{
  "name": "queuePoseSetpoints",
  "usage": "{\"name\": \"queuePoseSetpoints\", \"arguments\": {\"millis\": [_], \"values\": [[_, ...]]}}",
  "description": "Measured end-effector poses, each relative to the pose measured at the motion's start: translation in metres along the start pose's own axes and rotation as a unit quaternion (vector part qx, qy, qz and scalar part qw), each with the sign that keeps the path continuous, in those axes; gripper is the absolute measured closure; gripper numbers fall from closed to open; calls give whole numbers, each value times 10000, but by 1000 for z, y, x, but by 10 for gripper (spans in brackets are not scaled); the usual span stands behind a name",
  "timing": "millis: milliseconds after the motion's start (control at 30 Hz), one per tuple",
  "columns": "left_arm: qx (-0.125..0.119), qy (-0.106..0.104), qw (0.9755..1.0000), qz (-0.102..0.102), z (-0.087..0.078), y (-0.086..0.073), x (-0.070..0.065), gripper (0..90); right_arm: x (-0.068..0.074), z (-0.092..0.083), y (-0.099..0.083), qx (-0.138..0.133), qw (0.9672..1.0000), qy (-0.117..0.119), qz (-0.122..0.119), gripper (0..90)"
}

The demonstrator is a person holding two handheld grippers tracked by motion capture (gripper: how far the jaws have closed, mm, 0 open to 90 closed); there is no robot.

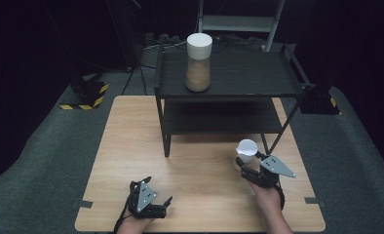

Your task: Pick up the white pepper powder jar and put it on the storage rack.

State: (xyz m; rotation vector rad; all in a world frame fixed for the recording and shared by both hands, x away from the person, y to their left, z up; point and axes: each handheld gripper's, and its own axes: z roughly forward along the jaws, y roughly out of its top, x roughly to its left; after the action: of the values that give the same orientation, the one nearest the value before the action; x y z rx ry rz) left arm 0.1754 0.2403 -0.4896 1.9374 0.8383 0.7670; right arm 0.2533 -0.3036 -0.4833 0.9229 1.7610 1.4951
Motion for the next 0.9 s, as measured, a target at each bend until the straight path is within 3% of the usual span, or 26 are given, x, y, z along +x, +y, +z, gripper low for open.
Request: {"name": "queuePoseSetpoints", "arguments": {"millis": [900], "values": [[32,-17,10000,12,1,1,0,5,10,-56,63,-577,9982,27,-165,297]]}}
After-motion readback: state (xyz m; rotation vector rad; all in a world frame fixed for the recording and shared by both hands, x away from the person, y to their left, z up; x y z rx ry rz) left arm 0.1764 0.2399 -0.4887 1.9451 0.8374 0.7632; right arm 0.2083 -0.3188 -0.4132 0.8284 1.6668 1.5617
